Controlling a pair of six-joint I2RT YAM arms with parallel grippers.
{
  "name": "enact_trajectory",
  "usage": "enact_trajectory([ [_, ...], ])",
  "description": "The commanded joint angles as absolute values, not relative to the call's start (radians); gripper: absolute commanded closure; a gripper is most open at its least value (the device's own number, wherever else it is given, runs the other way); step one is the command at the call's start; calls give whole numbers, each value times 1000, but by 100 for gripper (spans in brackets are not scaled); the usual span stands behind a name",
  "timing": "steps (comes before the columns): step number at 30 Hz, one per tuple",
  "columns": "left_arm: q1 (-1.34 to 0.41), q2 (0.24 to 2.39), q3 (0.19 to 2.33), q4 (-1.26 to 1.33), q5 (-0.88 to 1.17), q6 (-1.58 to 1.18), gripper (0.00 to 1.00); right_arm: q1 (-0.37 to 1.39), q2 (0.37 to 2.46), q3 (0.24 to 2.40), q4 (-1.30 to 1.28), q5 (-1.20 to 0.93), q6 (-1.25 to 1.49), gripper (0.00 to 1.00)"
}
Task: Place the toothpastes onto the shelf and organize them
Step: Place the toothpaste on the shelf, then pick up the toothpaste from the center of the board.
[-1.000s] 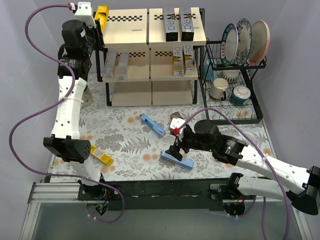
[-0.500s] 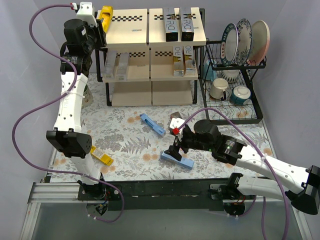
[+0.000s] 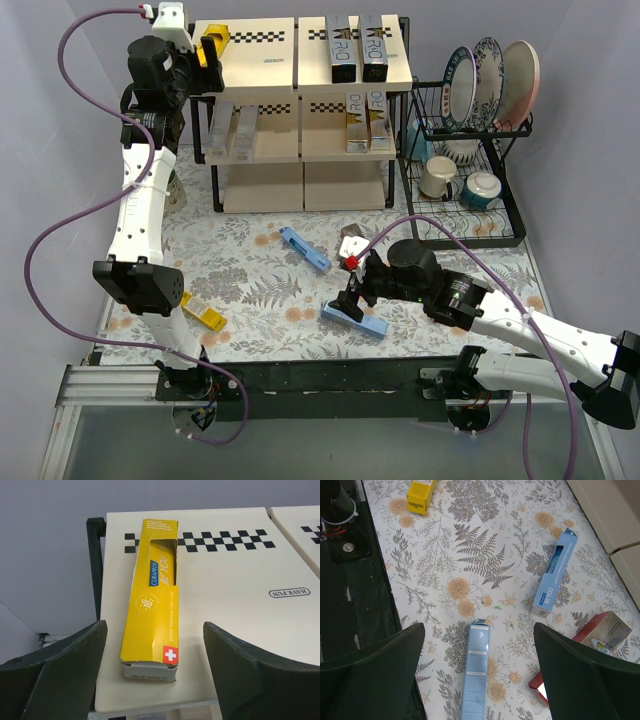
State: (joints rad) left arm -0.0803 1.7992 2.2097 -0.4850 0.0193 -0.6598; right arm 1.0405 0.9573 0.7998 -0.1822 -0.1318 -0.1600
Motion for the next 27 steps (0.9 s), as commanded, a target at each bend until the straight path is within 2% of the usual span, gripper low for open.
enact_trajectory([
  [1,-75,1747,2247,-460,12,-672,18,1035,959,801,-147,-144,-149,3],
  [2,-75,1737,2244,-459,-17,-672,12,1035,959,801,-147,-144,-150,3],
  [6,-75,1639,2179,-436,-52,-687,2,1035,954,802,-158,-141,-150,3],
  [8,-75,1537,2108,-394,-83,-719,2,1035,950,805,-164,-141,-150,3],
  [14,-75,1196,1686,-290,-175,-868,2,1035,908,787,-155,-130,-141,3],
  [20,-75,948,1280,-366,-294,-997,2,1035,905,770,-153,-141,-135,3],
  [24,-104,827,1096,-507,-478,-1138,2,1035,907,764,-156,-140,-137,4],
  [27,-109,759,970,-593,-532,-1256,2,1035,908,759,-155,-143,-133,4],
])
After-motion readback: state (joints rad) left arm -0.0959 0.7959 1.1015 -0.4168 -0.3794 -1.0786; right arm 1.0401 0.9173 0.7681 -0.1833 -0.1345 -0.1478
